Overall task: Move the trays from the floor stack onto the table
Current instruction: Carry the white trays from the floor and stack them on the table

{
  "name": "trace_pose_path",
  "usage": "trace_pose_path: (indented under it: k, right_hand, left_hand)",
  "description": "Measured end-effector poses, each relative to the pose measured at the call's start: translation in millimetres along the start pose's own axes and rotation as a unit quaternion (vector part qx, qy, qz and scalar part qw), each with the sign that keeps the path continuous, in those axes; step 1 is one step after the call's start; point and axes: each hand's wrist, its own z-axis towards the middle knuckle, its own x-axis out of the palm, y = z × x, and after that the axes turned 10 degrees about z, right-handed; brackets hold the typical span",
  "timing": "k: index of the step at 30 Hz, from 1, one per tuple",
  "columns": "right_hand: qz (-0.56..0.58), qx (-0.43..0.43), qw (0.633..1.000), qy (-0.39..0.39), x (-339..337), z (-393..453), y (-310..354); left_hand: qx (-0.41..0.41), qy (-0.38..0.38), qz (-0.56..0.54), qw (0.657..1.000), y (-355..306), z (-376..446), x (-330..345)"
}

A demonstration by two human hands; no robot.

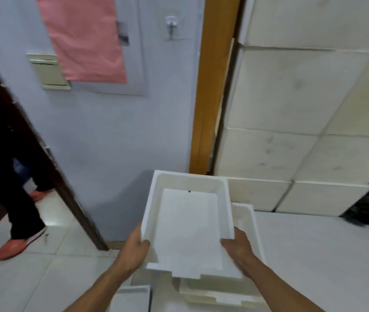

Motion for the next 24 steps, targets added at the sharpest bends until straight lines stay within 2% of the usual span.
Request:
trace_pose_path:
  k: [5, 10, 15, 20, 24]
  right_hand:
    - [0.007, 0.041, 0.996, -0.074, -73.3, -5.6, -48.1]
    - [-0.040, 0.017, 0.994, -0.104, -94.5, 3.6, -73.5]
    - [-0.110, -0.005, 0.990, -0.091, -91.3, 23.4, -81.3]
    - [-0.125, 0.027, 0.990, -0.063, -84.1, 25.5, -91.1]
    - [-0.131, 0.059, 0.989, -0.013, -78.5, 27.2, -107.4]
  left_hand:
    - [-0.016, 0.074, 0.027, 0.997, -28.2, -14.4, 75.3]
    - [-0.052, 0.054, 0.066, 0.995, -41.3, -14.0, 108.5]
    - [-0.062, 0.039, 0.185, 0.980, -24.0, -13.8, 120.3]
    - [-0.090, 0.159, 0.191, 0.964, -6.9, -22.8, 128.4]
    - [-0.113, 0.175, 0.210, 0.955, -0.2, -31.8, 133.3]
